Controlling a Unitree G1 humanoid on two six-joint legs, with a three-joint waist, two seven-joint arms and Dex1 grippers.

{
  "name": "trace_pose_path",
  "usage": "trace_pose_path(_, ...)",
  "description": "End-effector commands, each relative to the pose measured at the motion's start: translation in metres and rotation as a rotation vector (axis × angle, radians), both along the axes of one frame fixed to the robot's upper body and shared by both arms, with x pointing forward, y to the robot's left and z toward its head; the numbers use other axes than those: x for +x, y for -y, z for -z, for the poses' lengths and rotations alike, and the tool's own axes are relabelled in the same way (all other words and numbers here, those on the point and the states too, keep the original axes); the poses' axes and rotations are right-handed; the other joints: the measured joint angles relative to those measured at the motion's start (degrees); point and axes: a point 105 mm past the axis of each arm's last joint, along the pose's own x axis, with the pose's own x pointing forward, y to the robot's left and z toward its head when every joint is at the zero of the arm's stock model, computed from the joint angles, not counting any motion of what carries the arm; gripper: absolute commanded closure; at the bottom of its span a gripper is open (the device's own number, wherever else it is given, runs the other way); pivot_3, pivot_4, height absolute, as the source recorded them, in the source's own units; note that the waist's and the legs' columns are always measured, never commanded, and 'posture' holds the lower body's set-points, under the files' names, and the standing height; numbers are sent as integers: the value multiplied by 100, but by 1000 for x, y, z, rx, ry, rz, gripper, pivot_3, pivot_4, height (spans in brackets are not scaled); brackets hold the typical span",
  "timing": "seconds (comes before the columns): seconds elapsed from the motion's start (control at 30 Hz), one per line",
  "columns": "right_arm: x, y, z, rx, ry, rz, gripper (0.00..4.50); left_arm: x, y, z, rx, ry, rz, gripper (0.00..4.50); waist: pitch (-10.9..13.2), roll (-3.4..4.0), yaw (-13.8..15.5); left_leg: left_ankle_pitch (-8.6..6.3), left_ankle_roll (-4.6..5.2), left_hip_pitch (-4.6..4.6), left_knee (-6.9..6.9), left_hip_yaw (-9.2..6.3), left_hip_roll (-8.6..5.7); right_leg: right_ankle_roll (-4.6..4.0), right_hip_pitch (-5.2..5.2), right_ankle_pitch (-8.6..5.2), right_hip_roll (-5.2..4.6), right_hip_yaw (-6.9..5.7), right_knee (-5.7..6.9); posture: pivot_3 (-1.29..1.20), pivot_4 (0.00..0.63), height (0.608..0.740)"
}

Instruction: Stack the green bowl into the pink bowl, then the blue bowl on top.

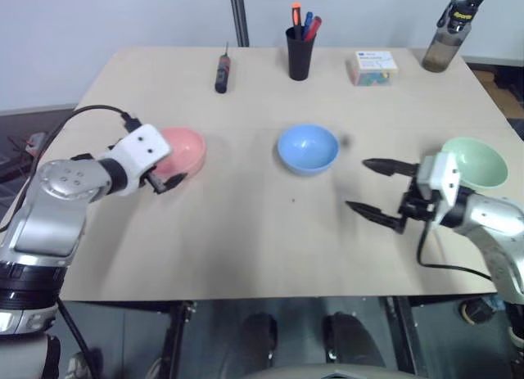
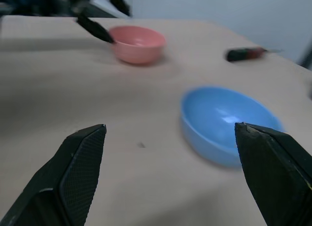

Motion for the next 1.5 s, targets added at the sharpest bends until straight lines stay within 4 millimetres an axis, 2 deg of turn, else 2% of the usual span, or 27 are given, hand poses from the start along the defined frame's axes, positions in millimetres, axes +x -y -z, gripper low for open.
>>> trace_pose_path(0.03,1,-9,-4,-20,53,-38,0,6,3,5,65,-20,2,499,0,0,12,2,-4,-28,7,-3,-2,0,-23,0,1,-3,11,0,150,740)
trace_pose_path(0.07,1,-11,-4,-21,60,-45,0,8,4,7,77,-23,4,704,0,-1,15,3,-4,-36,11,-3,-3,0,-33,0,1,-3,18,0,150,740)
trace_pose_path(0.13,2,-13,-5,-19,67,-52,0,11,5,9,92,-20,5,1629,0,-1,1,3,-5,-59,17,-2,-5,0,-53,0,1,-4,23,0,150,740)
trace_pose_path(0.17,2,-13,-5,-19,69,-52,0,13,6,9,89,-21,4,1855,0,-1,-1,3,-5,-72,22,-3,-5,0,-63,0,3,-5,28,0,150,740)
trace_pose_path(0.23,3,-14,-5,-21,73,-50,0,15,12,10,81,-22,29,2879,0,-1,-3,3,-5,-107,58,-14,-5,0,-88,0,10,-15,36,0,150,740)
trace_pose_path(0.3,4,-12,-3,-25,74,-38,0,16,17,9,74,-21,47,3570,0,-1,-4,3,-5,-108,68,-13,-5,0,-89,0,9,-14,42,0,150,740)
trace_pose_path(0.33,3,-10,-2,-28,72,-31,0,17,18,7,72,-18,52,4157,0,-1,-4,3,-5,-108,71,-14,-5,0,-88,0,9,-14,44,0,150,740)
trace_pose_path(0.37,3,-8,-1,-31,71,-24,0,17,21,6,72,-16,65,4442,0,-1,-3,4,-6,-105,76,-14,-6,1,-86,1,9,-14,49,0,150,740)
trace_pose_path(0.53,1,-2,2,-36,69,4,0,3,44,3,-1,-58,208,4442,0,-1,-4,4,-6,-105,81,-16,-5,1,-84,1,10,-15,54,0,150,740)
trace_pose_path(0.6,-1,8,2,-36,70,46,0,-41,85,11,-48,-234,556,4442,1,-2,-7,4,-6,-106,82,-15,-4,1,-85,1,10,-14,54,0,150,740)
trace_pose_path(0.67,-3,15,3,-37,68,77,0,-59,97,11,-65,-285,686,4442,1,0,-4,3,-4,-107,78,-12,6,1,-85,1,4,-10,47,0,150,740)
trace_pose_path(0.8,-8,31,4,-38,51,147,0,-67,112,15,-38,-287,841,4442,1,0,12,5,-6,-103,79,-16,5,0,-82,1,8,-13,53,0,150,740)
trace_pose_path(1.0,-8,60,10,-93,39,349,0,-51,146,36,-13,-297,972,4442,-2,0,44,-9,19,-83,92,-17,-10,1,-54,2,11,-15,59,0,150,740)
trace_pose_path(1.03,-7,64,11,-94,29,374,0,-49,153,39,-17,-305,997,3886,-2,0,40,-9,19,-84,92,-16,-10,2,-54,2,12,-14,59,0,150,740)
trace_pose_path(1.07,-7,67,11,-95,21,394,0,-49,158,41,-15,-308,1021,3625,-2,0,39,-8,17,-84,93,-16,-12,1,-55,2,13,-13,60,0,150,740)
trace_pose_path(1.17,-5,77,12,-132,29,446,0,-47,166,42,-8,-307,1074,2344,-2,0,-9,4,-4,-86,94,-16,-11,1,-57,2,15,-13,60,0,150,740)
trace_pose_path(1.2,-2,84,11,-156,42,487,0,-46,167,41,-12,-305,1086,1842,-2,0,-13,4,-4,-86,94,-15,-9,1,-58,2,17,-12,60,0,150,740)
trace_pose_path(1.23,2,92,10,-177,48,530,0,-45,168,36,-33,-302,1087,1808,-3,1,-27,4,-4,-86,93,-15,-9,1,-58,2,17,-11,60,0,150,740)
trace_pose_path(1.3,12,109,7,-197,57,621,0,-41,166,23,-92,-287,1045,923,-2,1,-23,4,-3,-84,93,-13,-8,1,-58,2,18,-9,62,0,150,740)
trace_pose_path(1.37,19,119,6,-216,58,674,0,-45,159,11,-167,-297,1020,878,-2,1,-19,4,-3,-84,96,-12,-8,1,-57,2,17,-8,63,0,150,740)
trace_pose_path(1.47,36,149,10,-318,71,851,0,-48,150,-9,-306,-236,959,878,-2,2,-35,4,-3,-85,96,-12,-5,1,-59,2,18,-7,64,0,150,740)
trace_pose_path(1.5,40,155,10,-338,67,877,0,-50,148,-17,-416,-222,937,878,-2,2,-31,4,-3,-85,95,-13,-2,1,-60,1,17,-7,65,0,150,740)
